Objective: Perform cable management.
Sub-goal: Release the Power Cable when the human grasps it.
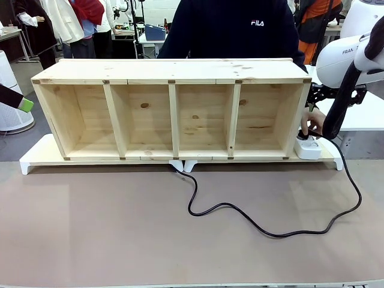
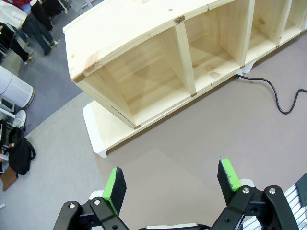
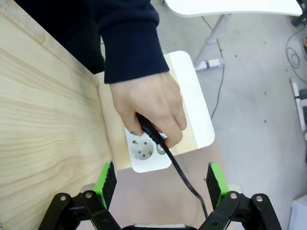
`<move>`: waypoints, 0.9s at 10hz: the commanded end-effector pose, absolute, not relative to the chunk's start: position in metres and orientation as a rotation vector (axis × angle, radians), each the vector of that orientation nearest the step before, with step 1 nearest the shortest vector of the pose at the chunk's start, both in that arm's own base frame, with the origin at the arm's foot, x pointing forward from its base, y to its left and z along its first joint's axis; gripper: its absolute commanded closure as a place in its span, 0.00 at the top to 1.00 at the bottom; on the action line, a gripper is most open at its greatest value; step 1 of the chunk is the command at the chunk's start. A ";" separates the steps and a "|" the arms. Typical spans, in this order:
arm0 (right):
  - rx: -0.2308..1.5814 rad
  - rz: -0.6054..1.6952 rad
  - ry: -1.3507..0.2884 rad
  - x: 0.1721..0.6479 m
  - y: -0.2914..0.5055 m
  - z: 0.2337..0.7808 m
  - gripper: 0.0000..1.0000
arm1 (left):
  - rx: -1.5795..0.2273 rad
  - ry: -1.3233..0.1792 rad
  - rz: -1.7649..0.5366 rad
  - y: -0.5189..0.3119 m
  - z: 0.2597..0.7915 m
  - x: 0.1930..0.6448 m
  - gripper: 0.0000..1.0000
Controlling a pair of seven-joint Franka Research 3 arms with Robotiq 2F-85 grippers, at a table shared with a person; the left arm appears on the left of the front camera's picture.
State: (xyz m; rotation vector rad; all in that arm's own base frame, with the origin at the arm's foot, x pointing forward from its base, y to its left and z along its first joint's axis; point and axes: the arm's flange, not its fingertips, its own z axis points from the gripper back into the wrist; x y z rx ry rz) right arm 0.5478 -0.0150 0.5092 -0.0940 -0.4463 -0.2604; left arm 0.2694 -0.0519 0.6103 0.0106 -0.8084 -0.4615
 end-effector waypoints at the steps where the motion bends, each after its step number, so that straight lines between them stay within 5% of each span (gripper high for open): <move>1: -0.092 -0.263 -0.447 0.548 -0.014 0.509 0.97 | 0.011 -0.814 -0.459 -0.052 0.610 0.271 1.00; 9: -0.092 -0.263 -0.447 0.548 -0.014 0.509 0.97 | 0.011 -0.814 -0.459 -0.052 0.610 0.271 1.00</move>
